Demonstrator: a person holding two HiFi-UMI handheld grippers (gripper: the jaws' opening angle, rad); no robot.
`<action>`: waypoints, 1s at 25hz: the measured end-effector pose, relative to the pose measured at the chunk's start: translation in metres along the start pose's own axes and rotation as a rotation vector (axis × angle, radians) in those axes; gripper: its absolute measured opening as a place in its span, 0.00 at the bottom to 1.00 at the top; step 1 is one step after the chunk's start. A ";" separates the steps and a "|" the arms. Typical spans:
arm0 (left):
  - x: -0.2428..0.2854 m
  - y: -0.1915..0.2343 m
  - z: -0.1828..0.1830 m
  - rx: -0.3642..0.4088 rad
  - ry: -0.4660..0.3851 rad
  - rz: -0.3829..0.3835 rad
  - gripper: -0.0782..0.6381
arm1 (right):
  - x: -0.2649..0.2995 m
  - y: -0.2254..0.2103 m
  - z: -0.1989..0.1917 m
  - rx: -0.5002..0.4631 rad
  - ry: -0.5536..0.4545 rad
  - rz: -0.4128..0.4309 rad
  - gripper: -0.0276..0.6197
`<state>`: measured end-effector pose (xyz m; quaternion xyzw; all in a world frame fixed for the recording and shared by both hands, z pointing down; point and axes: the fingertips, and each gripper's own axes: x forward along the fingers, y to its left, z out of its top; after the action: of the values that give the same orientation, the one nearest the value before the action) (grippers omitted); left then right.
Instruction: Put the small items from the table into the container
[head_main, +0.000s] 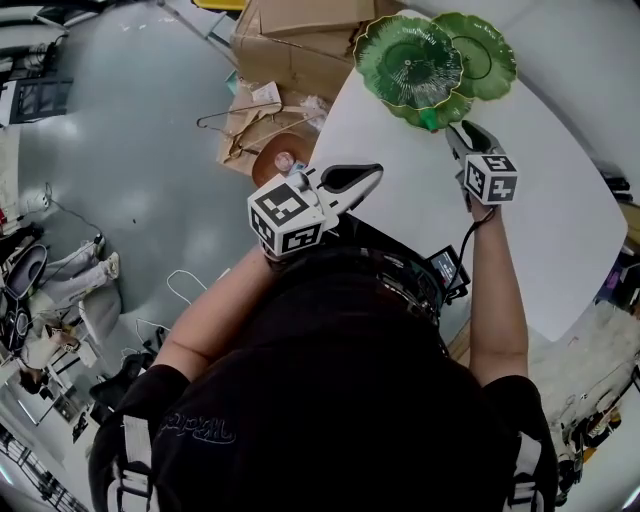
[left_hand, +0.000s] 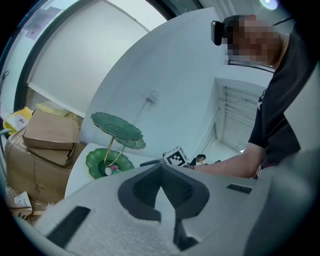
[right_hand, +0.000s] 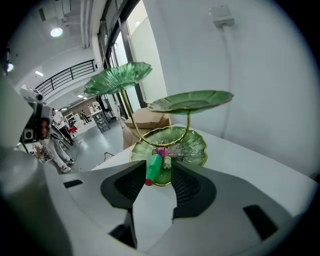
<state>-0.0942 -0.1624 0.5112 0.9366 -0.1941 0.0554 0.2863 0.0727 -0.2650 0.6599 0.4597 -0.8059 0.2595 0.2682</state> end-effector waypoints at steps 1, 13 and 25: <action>-0.005 -0.003 0.002 0.008 -0.005 -0.003 0.12 | -0.010 0.005 0.006 -0.005 -0.020 -0.006 0.27; -0.070 -0.038 0.040 0.131 -0.088 -0.093 0.11 | -0.131 0.133 0.076 -0.084 -0.292 -0.038 0.27; -0.111 -0.054 0.050 0.184 -0.146 -0.121 0.12 | -0.183 0.231 0.087 -0.115 -0.421 -0.031 0.10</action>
<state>-0.1752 -0.1125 0.4178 0.9705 -0.1517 -0.0130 0.1870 -0.0681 -0.1106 0.4344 0.5000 -0.8505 0.1072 0.1235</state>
